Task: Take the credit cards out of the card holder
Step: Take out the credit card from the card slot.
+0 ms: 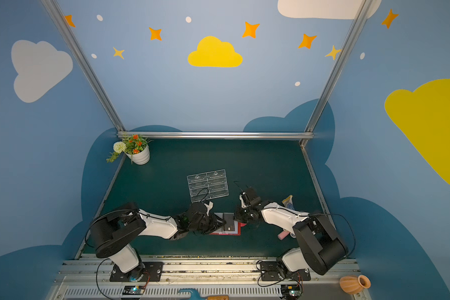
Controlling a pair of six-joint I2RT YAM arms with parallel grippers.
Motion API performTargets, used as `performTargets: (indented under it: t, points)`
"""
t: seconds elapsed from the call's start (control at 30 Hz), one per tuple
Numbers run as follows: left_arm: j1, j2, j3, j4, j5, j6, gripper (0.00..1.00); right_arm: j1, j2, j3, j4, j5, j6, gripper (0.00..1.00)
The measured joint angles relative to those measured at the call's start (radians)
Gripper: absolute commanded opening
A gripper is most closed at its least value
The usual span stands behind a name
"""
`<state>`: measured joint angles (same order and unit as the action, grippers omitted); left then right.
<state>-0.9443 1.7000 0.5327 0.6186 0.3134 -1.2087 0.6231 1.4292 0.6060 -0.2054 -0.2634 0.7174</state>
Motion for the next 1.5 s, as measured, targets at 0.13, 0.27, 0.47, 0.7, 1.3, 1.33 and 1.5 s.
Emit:
performTargets:
  t: [0.13, 0.27, 0.47, 0.7, 1.3, 1.33, 1.5]
  points:
    - [0.0, -0.002, -0.032, 0.04, -0.021, -0.013, 0.22, 0.0, 0.0, 0.0, 0.003, 0.0, 0.0, 0.0]
    - [0.0, -0.004, -0.043, 0.058, -0.033, -0.028, 0.17, 0.0, 0.002, 0.0, 0.005, 0.0, 0.0, 0.0]
    - [0.0, 0.013, -0.045, 0.075, -0.039, -0.042, 0.08, 0.0, 0.005, 0.0, 0.009, 0.0, 0.0, 0.0]
    - [-0.001, 0.024, -0.045, 0.086, -0.042, -0.047, 0.04, 0.0, 0.006, 0.0, 0.011, 0.0, -0.002, 0.0]
    - [-0.013, 0.053, -0.028, 0.109, -0.045, -0.052, 0.1, -0.002, 0.01, 0.0, 0.021, -0.011, -0.004, 0.0]
    - [-0.013, 0.054, -0.028, 0.108, -0.047, -0.053, 0.09, -0.002, 0.01, 0.0, 0.021, -0.011, -0.004, 0.0]
    - [-0.014, 0.061, -0.028, 0.116, -0.053, -0.054, 0.04, -0.002, 0.01, 0.0, 0.021, -0.011, -0.004, 0.0]
